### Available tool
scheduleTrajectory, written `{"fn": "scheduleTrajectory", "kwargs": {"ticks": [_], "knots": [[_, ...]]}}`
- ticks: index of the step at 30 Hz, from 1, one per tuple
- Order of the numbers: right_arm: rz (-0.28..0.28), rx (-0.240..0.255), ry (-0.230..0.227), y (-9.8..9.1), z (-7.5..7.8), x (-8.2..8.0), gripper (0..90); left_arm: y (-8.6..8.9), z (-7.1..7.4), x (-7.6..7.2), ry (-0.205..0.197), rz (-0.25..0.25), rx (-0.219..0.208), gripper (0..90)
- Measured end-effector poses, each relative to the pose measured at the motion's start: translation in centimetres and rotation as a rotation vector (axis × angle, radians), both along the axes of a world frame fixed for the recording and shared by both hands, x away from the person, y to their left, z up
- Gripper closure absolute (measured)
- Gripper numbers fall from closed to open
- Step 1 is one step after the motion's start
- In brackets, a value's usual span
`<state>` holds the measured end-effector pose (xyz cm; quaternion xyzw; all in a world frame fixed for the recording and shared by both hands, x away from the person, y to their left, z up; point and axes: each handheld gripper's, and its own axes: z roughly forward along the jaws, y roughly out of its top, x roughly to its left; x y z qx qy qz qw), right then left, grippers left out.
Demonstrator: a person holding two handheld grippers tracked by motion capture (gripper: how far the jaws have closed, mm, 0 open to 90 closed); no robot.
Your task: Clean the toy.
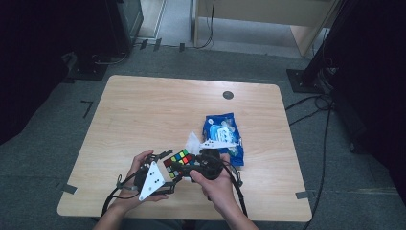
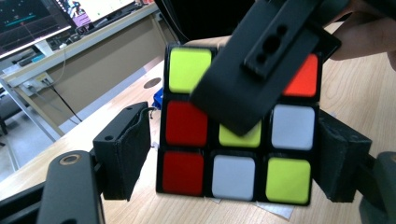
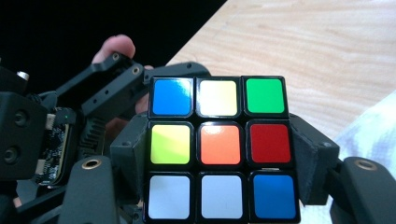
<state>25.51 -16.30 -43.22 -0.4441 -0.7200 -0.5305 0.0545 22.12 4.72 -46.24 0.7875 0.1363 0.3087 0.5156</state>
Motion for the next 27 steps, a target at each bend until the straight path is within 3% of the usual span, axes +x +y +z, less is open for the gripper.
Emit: {"fn": "scheduleTrajectory", "kwargs": {"ticks": [9, 20, 27], "knots": [[0.003, -0.018, -0.029, 0.3, 0.1, -0.3, 34.5, -0.3, -0.3, -0.1, -0.002, -0.006, 0.018, 31.8], [0.012, -0.012, -0.031, 0.2, 0.0, -0.1, 34.2, -0.4, -0.2, -0.2, -0.002, 0.005, 0.016, 33.8], [0.034, -0.009, -0.066, -0.3, 0.3, 0.1, 29.4, 0.8, -0.1, 0.5, 0.020, 0.043, 0.000, 33.9]]}}
